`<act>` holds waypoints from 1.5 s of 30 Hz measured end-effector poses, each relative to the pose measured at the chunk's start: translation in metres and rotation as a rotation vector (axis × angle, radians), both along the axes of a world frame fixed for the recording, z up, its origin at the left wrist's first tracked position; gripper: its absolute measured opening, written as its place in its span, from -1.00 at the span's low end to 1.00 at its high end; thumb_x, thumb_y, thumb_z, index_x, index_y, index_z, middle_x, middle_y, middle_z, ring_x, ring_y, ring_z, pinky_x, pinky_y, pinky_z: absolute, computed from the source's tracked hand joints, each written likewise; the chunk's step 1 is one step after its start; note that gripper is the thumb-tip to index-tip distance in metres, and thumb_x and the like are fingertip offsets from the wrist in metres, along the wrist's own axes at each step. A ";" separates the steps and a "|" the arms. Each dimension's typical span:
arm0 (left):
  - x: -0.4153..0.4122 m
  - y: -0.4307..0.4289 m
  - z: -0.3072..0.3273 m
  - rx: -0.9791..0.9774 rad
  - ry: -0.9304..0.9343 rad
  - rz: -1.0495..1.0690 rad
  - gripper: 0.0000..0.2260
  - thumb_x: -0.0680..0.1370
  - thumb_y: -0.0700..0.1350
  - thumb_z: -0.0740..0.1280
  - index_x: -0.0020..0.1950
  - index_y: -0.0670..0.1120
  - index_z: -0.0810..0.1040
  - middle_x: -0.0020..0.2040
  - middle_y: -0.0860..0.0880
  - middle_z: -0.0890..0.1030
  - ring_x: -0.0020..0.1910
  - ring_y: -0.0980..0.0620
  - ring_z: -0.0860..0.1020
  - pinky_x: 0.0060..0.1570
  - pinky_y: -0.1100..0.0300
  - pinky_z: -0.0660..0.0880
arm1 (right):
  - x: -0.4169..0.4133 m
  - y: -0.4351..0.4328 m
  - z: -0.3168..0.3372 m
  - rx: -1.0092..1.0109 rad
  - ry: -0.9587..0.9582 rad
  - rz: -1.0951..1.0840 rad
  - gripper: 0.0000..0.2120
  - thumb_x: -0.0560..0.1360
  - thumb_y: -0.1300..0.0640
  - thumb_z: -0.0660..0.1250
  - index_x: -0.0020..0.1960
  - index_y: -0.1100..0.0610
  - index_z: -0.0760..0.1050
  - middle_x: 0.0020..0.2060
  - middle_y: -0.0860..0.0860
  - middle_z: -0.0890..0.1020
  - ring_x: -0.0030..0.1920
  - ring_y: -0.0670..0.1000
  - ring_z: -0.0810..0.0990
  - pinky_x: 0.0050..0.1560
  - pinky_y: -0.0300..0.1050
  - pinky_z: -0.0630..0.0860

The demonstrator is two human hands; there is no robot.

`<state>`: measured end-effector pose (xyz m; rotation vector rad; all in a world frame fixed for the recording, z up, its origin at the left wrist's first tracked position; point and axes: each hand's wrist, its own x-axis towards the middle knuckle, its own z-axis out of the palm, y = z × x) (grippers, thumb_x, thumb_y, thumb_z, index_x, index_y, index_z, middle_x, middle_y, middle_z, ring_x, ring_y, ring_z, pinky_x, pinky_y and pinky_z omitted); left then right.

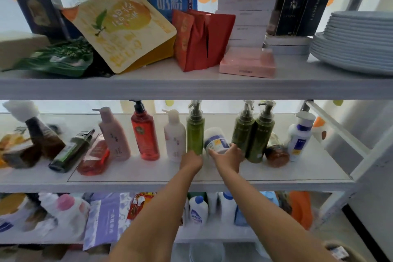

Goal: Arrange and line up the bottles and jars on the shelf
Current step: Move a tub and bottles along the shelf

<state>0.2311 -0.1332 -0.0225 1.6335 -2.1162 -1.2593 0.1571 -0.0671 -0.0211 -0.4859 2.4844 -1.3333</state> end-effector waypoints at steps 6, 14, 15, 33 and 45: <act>-0.011 -0.013 -0.017 0.351 0.271 0.080 -0.72 0.63 -0.01 0.10 0.19 -0.18 0.41 -0.04 -0.18 0.50 -0.10 -0.11 0.52 -0.09 0.11 0.50 | -0.012 -0.013 -0.004 0.272 0.009 0.041 -0.11 0.26 -0.19 0.52 0.39 0.20 0.20 0.34 0.14 0.28 0.37 0.14 0.28 0.27 0.04 0.42; -0.016 -0.006 -0.023 0.649 0.497 0.168 -0.76 0.63 0.05 0.14 0.09 -0.12 0.33 -0.16 -0.13 0.49 -0.24 -0.01 0.47 -0.26 0.18 0.45 | -0.017 0.001 -0.009 0.239 -0.236 0.010 0.01 0.27 -0.13 0.52 0.47 0.18 0.03 0.37 0.17 0.31 0.35 0.17 0.37 0.31 0.01 0.40; -0.017 -0.002 -0.022 0.676 0.513 0.163 -0.72 0.62 0.07 0.17 0.12 -0.14 0.36 -0.08 -0.16 0.53 -0.20 -0.03 0.50 -0.23 0.16 0.48 | -0.017 0.003 -0.009 0.191 -0.312 0.012 0.03 0.28 -0.09 0.53 0.49 0.18 -0.03 0.36 0.16 0.34 0.32 0.17 0.41 0.31 0.00 0.41; -0.060 0.173 -0.002 0.612 0.509 0.198 -0.43 0.41 0.05 0.48 0.19 -0.35 0.47 0.00 -0.26 0.59 -0.09 -0.21 0.59 -0.24 0.03 0.60 | -0.083 0.183 -0.012 -0.038 -0.581 0.223 -0.21 0.33 -0.01 0.51 0.37 0.15 0.15 0.24 0.16 0.43 0.12 0.13 0.51 0.04 -0.01 0.53; -0.259 0.236 -0.042 0.601 0.563 0.030 -0.05 0.09 0.29 0.58 0.31 -0.22 0.43 0.15 -0.27 0.59 0.05 -0.25 0.61 -0.08 -0.10 0.62 | -0.237 0.281 0.015 -0.154 -0.505 -0.014 -0.21 0.24 0.11 0.58 0.32 0.30 0.27 0.17 0.26 0.52 0.09 0.23 0.58 -0.07 0.08 0.60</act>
